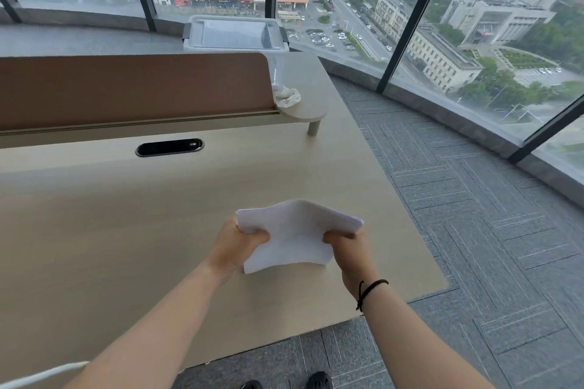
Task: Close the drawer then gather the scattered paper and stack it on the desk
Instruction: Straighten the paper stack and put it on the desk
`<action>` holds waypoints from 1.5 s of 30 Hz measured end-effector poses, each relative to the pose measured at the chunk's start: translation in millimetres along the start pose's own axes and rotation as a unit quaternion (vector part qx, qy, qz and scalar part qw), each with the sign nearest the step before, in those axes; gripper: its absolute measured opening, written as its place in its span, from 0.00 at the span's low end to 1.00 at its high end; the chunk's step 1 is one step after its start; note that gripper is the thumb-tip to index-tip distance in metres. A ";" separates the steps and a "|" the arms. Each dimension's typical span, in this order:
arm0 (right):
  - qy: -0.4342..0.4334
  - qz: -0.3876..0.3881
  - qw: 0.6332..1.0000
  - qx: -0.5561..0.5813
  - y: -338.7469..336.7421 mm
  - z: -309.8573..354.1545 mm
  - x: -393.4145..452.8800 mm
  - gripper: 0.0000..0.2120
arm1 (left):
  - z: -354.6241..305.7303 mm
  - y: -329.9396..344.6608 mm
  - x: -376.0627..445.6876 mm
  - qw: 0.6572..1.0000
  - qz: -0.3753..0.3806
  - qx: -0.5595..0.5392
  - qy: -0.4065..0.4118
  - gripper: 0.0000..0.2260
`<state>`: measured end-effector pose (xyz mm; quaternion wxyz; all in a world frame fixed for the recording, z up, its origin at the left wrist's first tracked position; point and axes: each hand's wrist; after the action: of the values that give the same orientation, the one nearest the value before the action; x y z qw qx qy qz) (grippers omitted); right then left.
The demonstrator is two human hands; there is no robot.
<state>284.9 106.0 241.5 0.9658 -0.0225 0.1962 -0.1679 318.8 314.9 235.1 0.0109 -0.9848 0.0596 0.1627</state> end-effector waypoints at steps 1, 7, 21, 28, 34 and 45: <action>0.003 -0.006 1.000 0.007 2.3 -1.1 0.8 0.18 | -0.3 -0.3 1.6 1.000 -0.009 -0.001 0.001 0.13; -0.015 -0.010 1.000 0.012 1.3 1.3 9.9 0.18 | -10.3 -15.0 7.9 0.999 -0.009 0.003 0.043 0.07; 0.076 0.015 0.992 -0.103 13.1 -51.4 12.1 0.16 | 26.0 -13.0 12.6 0.994 -0.038 0.058 -0.085 0.08; 0.068 0.063 0.982 -0.164 2.3 -62.8 35.7 0.19 | 23.5 1.5 24.7 0.993 -0.050 0.070 -0.077 0.08; 0.075 0.014 0.991 -0.106 -26.3 -35.8 84.0 0.07 | 11.5 39.1 64.5 0.992 -0.102 0.036 -0.068 0.11; 0.097 0.045 0.980 -0.171 -92.8 -2.8 250.0 0.12 | 18.6 125.8 194.1 0.975 -0.143 0.012 -0.173 0.10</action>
<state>471.2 -64.7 156.2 0.9307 -0.1617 0.3157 -0.0898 480.1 168.6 154.8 0.0555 -0.9400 -0.0823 0.3264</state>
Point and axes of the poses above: each hand's wrist, its own x-axis towards the middle knuckle, its own y-axis out of the palm, z = x × y, and after that the axes turned 4 degrees about -x, right-handed
